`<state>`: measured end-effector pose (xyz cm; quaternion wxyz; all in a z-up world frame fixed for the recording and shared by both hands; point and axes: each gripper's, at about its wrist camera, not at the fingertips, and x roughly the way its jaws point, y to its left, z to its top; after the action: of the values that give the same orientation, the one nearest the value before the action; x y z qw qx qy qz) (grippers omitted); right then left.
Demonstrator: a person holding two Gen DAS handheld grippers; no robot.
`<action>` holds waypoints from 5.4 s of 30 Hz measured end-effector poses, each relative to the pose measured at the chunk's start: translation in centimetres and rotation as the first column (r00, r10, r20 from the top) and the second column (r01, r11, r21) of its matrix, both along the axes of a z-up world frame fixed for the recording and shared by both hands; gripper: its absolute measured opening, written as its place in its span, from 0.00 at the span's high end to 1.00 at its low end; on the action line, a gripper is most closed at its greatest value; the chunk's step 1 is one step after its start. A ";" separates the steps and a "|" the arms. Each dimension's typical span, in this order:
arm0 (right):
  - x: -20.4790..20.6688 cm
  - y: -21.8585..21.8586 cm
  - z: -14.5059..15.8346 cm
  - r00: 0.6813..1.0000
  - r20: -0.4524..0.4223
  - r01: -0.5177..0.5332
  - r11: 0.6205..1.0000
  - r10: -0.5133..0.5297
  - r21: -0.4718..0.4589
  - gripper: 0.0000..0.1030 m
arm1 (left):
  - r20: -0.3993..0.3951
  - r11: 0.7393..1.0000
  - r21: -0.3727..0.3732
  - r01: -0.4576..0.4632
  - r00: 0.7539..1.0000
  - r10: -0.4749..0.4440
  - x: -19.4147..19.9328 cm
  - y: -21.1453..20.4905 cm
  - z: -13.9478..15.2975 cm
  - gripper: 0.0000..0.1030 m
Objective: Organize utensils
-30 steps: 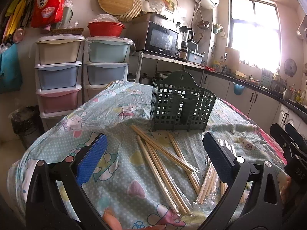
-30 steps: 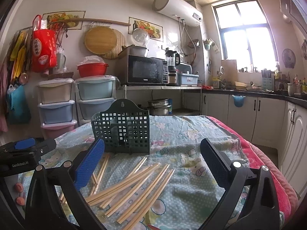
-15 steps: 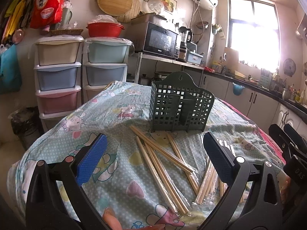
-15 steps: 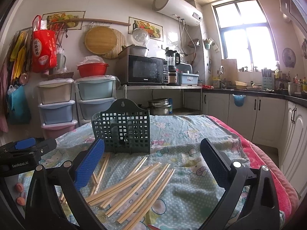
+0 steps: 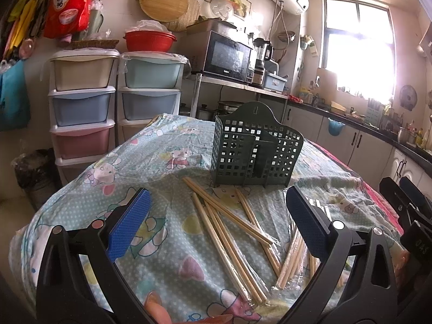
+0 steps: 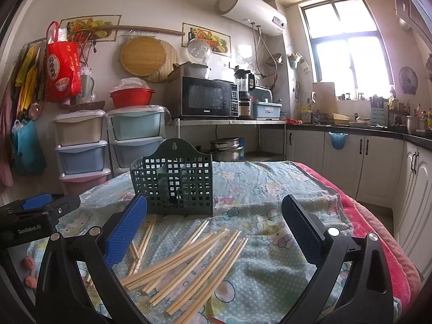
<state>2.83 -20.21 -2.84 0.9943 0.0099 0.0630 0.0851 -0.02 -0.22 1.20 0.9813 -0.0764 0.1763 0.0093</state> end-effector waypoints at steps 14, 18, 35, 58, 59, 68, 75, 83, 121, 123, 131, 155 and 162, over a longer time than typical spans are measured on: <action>2.9 2.4 1.3 0.973 -0.150 -0.184 0.982 0.175 -0.042 0.06 | -0.080 0.996 -0.086 -0.037 0.996 0.030 2.1 3.5 -0.2 0.10; 4.0 2.8 2.0 0.959 -0.196 -0.212 0.977 0.202 -0.028 0.06 | -0.098 0.994 -0.096 -0.043 0.995 0.033 3.1 4.2 0.1 0.10; 12.3 3.9 3.1 0.908 -0.371 -0.219 0.976 0.197 -0.018 0.06 | -0.244 0.991 -0.136 0.018 0.968 -0.051 10.3 6.3 0.7 0.10; 21.2 4.4 -3.3 0.745 -0.650 -0.206 0.979 0.149 -0.012 0.26 | -0.504 0.948 -0.311 0.065 0.834 -0.223 18.4 7.6 -5.6 0.48; 21.3 4.4 -3.5 0.739 -0.657 -0.209 0.978 0.150 -0.012 0.29 | -0.514 0.946 -0.319 0.057 0.828 -0.223 18.7 7.9 -6.0 0.52; 22.5 4.0 -4.7 0.692 -0.698 -0.224 0.974 0.181 0.031 0.40 | -0.540 0.928 -0.373 0.008 0.811 -0.224 21.1 9.6 -6.9 0.54; 23.7 3.6 -5.7 0.653 -0.732 -0.211 0.975 0.193 0.068 0.54 | -0.546 0.933 -0.358 -0.024 0.816 -0.188 21.8 9.8 -7.2 0.73; 24.5 2.9 -6.1 0.666 -0.723 -0.186 0.980 0.181 0.074 0.83 | -0.546 0.951 -0.307 -0.025 0.823 -0.155 21.9 9.9 -7.4 0.90; 15.6 -0.9 9.5 0.891 -0.276 -0.312 0.927 0.361 0.206 0.91 | -0.122 0.947 -0.179 0.266 0.949 -0.289 15.2 2.7 10.2 0.97; 15.5 -0.9 9.9 0.894 -0.265 -0.313 0.928 0.360 0.204 0.91 | -0.111 0.947 -0.170 0.273 0.949 -0.294 15.3 2.4 10.7 0.97; 15.5 -1.8 12.1 0.908 -0.210 -0.322 0.924 0.363 0.205 0.92 | -0.064 0.943 -0.152 0.297 0.949 -0.309 15.7 1.5 13.1 0.97; 18.7 -1.9 20.1 0.941 -0.038 -0.325 0.930 0.336 0.174 0.94 | 0.121 0.968 -0.056 0.244 0.964 -0.236 18.2 0.3 20.6 0.97; 20.4 -2.2 19.6 0.954 -0.035 -0.286 0.942 0.296 0.174 0.94 | 0.143 0.985 -0.027 0.169 0.976 -0.163 20.0 0.4 20.0 0.97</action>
<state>23.23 -22.42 16.81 0.9641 0.0863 0.0865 0.2359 19.95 0.22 21.23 0.9869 -0.0809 0.1130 -0.0815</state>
